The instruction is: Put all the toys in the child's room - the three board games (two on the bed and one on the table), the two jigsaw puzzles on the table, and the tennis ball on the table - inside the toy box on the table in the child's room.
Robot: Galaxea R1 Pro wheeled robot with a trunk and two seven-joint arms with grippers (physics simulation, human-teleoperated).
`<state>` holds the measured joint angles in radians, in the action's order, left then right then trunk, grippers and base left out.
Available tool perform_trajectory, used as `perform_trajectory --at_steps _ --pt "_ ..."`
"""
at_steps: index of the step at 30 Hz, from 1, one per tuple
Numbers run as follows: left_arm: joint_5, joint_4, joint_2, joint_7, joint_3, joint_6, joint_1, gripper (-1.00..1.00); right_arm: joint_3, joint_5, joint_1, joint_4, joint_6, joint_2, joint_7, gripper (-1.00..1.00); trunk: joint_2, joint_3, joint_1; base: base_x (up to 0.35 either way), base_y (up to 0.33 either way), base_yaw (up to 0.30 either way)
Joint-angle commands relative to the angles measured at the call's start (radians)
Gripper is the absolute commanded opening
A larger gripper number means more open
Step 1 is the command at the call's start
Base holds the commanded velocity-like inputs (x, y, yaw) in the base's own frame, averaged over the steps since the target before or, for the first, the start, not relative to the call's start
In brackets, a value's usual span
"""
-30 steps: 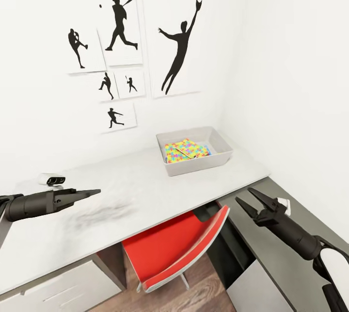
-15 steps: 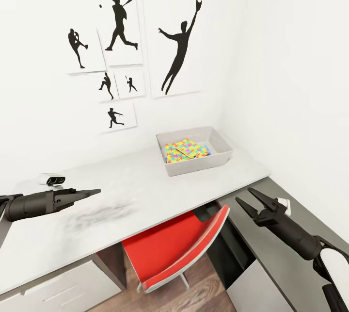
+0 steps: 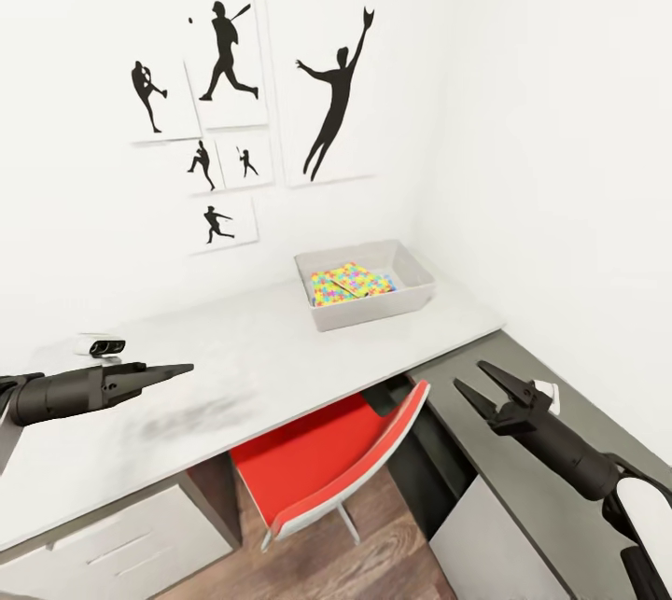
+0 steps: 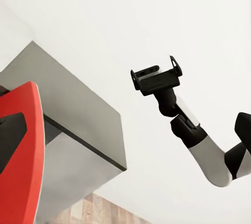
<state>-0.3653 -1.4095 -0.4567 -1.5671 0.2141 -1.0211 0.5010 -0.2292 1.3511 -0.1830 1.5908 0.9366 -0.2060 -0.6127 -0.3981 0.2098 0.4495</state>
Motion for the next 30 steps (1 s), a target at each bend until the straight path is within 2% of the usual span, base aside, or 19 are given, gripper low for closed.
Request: perform_trajectory --at_steps 1,19,30 --pt "0.001 0.0 0.0 -0.004 0.0 -0.01 0.001 1.0 -0.001 -0.001 -0.001 0.0 0.005 0.0 -0.002 1.0 -0.002 0.0 0.001 -0.038 0.0 -0.118" --pt "0.002 0.0 -0.001 -0.004 -0.001 -0.011 0.001 1.0 -0.001 0.0 -0.001 0.0 0.005 0.001 -0.002 1.0 -0.002 -0.027 0.001 -0.009 0.0 -0.067" --pt "0.002 0.0 -0.005 -0.004 -0.001 -0.011 -0.001 1.0 -0.001 -0.001 -0.001 0.0 0.005 0.004 -0.003 1.0 -0.002 -0.045 0.001 -0.17 0.059 -0.002"
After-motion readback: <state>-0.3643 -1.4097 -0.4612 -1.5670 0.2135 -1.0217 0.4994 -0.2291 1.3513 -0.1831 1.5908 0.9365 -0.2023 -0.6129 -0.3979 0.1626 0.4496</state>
